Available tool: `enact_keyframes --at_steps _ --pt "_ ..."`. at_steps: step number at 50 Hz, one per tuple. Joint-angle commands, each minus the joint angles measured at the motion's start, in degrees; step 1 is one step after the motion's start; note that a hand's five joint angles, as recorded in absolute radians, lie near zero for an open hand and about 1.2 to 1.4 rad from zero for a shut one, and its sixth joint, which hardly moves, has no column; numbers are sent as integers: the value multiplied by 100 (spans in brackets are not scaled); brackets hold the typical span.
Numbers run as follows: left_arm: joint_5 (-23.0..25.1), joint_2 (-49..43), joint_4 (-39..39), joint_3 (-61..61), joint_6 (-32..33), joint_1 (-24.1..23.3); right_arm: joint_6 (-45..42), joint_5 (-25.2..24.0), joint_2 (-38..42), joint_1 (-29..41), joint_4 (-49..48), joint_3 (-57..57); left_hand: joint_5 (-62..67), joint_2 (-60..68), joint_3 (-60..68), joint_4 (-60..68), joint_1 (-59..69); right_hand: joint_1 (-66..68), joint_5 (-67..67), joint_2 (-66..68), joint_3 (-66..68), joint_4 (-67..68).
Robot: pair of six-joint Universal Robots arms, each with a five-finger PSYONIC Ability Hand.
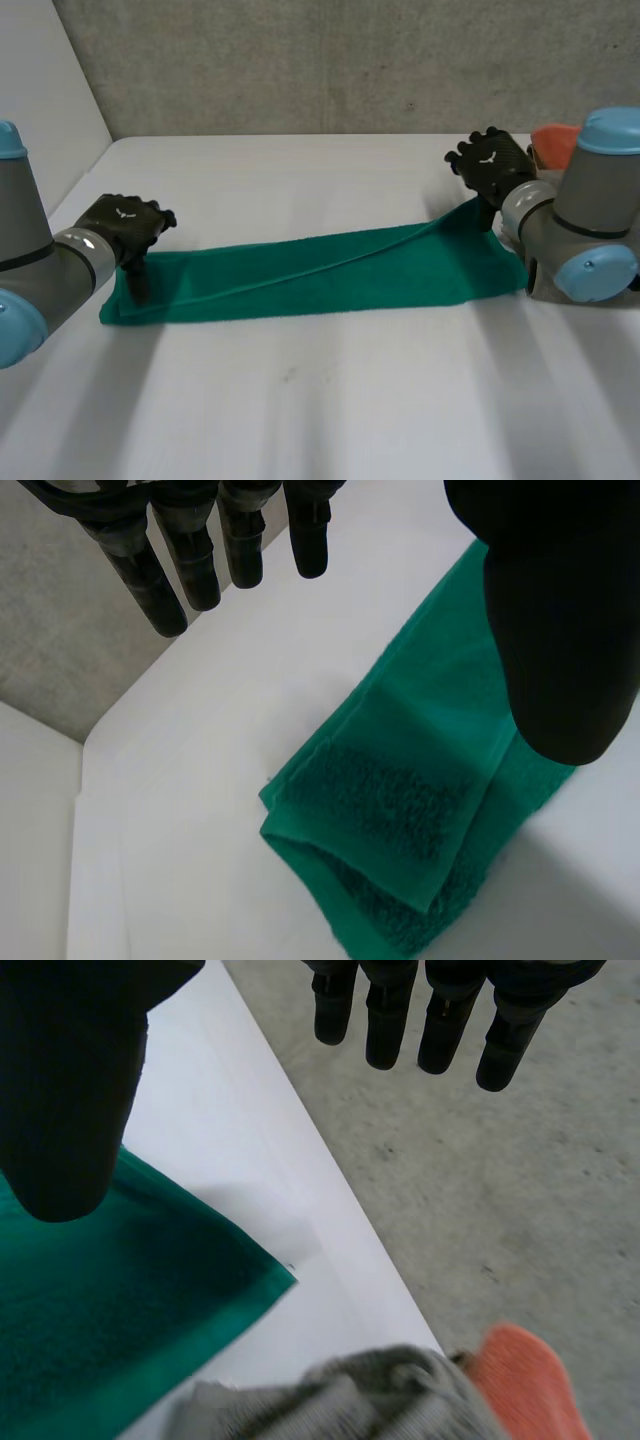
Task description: Fold the laundry.
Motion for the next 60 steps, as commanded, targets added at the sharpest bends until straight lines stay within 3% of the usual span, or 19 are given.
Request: enact_keyframes --at_steps 1,12,17,24,26,28,38,45,52,60 --pt "137 169 -161 15 -271 -70 100 -100 618 58 100 -657 -250 -147 -199 -137 -148 797 741 782 765 786" --pt "296 389 -169 -20 -561 -97 715 -303 2244 -21 742 -2757 -255 -151 -203 -141 -152 2394 2339 2380 2362 2383" --pt "296 371 -161 -11 -561 -105 777 -355 2894 -30 716 -3626 -255 -151 -203 -141 -152 3789 3734 3775 3757 3778" --pt "305 327 -161 -11 -570 -123 803 -338 3194 31 487 -3936 -255 -151 -203 -141 -152 5135 5079 5120 5103 5124" --pt "322 318 -161 -11 -570 -105 821 -355 3177 40 487 -3883 -255 -151 -203 -141 -152 6514 6459 6500 6482 6503" --pt "331 310 -161 -11 -570 -97 865 -329 3106 58 487 -3822 -255 -151 -203 -141 -152 6519 6464 6505 6487 6508" --pt "270 28 -117 41 -535 -97 1172 -347 1772 128 575 -2575 -255 -151 -203 -141 -152 6519 6464 6505 6487 6508" --pt "199 -367 76 85 -579 -193 1216 -382 102 286 918 -1397 -255 -151 -203 -141 -152 6519 6464 6505 6487 6508" --pt "-20 -964 208 261 -535 -351 1524 -417 -1437 523 839 -412 2018 2121 2069 2132 2120 6519 6464 6505 6487 6508" --pt "-257 -1378 305 463 -403 -352 1814 -417 -2316 699 637 344 2256 2359 2307 2370 2358 6519 6464 6505 6487 6508"
